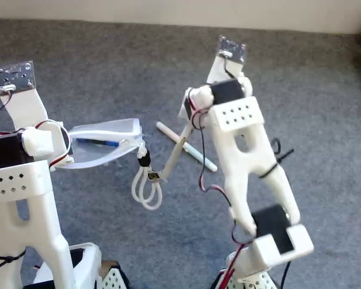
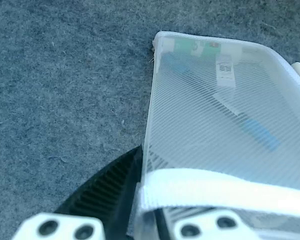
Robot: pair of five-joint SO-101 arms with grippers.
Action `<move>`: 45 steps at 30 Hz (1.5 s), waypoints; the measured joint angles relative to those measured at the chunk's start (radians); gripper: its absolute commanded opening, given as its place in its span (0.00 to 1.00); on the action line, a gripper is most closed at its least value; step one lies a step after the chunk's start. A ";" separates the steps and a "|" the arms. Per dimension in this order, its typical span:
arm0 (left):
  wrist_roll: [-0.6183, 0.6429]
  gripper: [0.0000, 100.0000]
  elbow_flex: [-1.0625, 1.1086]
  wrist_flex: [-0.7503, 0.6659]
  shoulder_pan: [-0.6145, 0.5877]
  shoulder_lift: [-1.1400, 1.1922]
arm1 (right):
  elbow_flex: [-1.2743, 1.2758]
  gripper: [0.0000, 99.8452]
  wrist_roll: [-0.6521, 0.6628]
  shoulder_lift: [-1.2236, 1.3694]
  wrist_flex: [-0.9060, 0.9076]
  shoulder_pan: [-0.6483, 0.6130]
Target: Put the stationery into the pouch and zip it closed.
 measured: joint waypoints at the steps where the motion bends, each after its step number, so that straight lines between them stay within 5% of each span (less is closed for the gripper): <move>1: 0.000 0.01 0.000 0.000 0.000 0.000 | 0.017 0.01 0.012 -0.034 0.000 0.000; 20: 0.000 0.01 0.000 0.000 0.000 0.000 | 0.178 0.01 0.175 -0.605 -0.006 0.000; 30: 0.000 0.01 0.000 0.000 0.000 0.000 | 0.470 0.01 0.210 -0.947 -0.311 0.000; 45: 0.000 0.01 0.000 0.000 0.000 0.000 | 0.689 0.01 0.422 -1.341 -0.592 -0.307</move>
